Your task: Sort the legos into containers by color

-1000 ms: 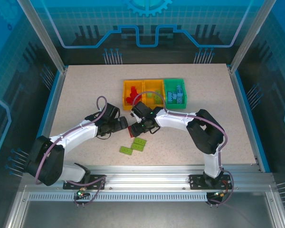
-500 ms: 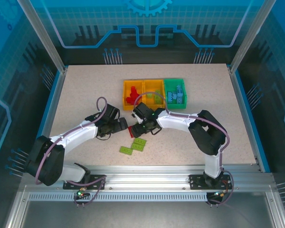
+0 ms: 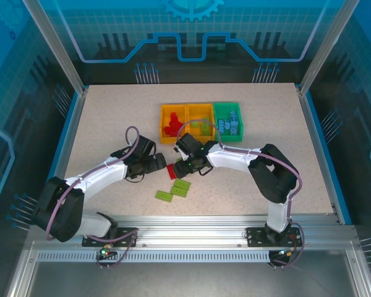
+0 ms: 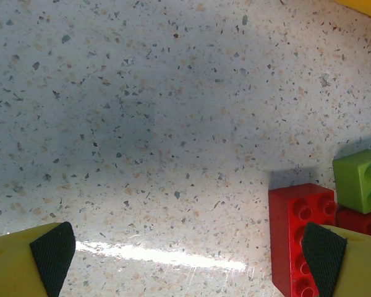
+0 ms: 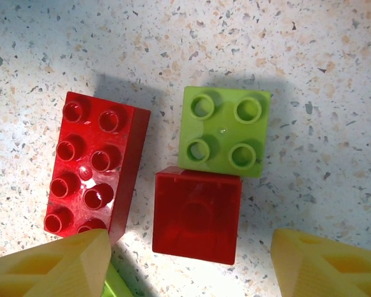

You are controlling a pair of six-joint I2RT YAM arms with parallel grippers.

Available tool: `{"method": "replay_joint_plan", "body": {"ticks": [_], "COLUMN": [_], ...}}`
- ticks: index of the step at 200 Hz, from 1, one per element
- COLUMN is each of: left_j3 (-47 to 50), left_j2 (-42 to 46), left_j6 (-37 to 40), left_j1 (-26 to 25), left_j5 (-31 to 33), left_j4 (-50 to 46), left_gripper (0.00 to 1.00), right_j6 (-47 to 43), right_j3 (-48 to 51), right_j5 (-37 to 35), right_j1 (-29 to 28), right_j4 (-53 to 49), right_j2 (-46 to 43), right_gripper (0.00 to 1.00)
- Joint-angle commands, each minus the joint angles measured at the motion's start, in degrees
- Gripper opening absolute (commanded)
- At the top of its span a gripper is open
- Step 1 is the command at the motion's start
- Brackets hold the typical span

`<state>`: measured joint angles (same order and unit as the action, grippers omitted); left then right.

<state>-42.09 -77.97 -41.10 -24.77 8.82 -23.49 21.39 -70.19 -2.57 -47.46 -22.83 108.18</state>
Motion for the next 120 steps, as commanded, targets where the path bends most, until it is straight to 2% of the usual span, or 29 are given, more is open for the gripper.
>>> {"method": "replay_joint_plan", "body": {"ticks": [1,78,120], "left_j3": [0.88,1.07,1.22], "left_j2": [0.97,0.94,0.89], "left_j6": [-1.18,-1.24,-1.26], "left_j1": [-0.14,-0.16,-0.13], "left_j5": [0.78,0.93,0.85], "left_j4": [0.05,0.06,0.12], "left_gripper": [0.99,0.99,0.99], "right_j6": [-0.28,-1.0,-1.52], "right_j3": [-0.38,-3.0,-3.46], "right_j5": [-0.6,-1.42,-2.47], "right_j1": [0.88,0.89,0.43], "right_j4": [-0.02,-2.13,-2.35], "right_j2": [-0.32,4.12,3.9], "right_gripper": [0.7,0.6,0.43]}}
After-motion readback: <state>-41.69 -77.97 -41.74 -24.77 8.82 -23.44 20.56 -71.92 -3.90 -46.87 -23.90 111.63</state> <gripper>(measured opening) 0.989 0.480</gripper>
